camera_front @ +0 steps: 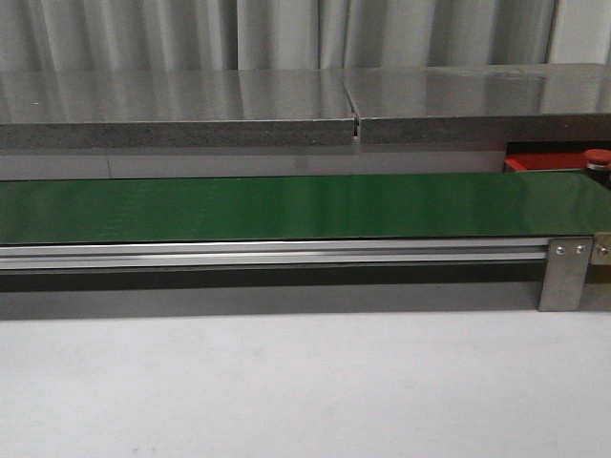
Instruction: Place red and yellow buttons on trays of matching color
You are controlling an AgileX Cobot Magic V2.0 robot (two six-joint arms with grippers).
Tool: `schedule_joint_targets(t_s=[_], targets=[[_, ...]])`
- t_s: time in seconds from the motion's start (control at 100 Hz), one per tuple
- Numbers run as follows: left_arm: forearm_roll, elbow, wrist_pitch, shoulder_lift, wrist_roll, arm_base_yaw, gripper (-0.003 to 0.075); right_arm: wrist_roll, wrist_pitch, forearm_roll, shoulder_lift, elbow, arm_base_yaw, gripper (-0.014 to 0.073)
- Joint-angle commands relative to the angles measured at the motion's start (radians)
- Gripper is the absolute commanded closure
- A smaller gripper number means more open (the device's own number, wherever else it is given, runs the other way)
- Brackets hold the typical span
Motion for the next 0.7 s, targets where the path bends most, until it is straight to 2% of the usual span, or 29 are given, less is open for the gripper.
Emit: schedule_joint_targets(t_s=[0.0,0.69], targets=[[0.0,0.019,-0.089,-0.059,-0.011,0.0,0.074,-0.001,-0.076,-0.007,-0.017,-0.01,-0.007,0.0714],[-0.002,0.032,-0.054,-0.059,-0.011,0.0,0.0739,-0.001,-0.072,-0.007,-0.015,-0.01,-0.007,0.0714]])
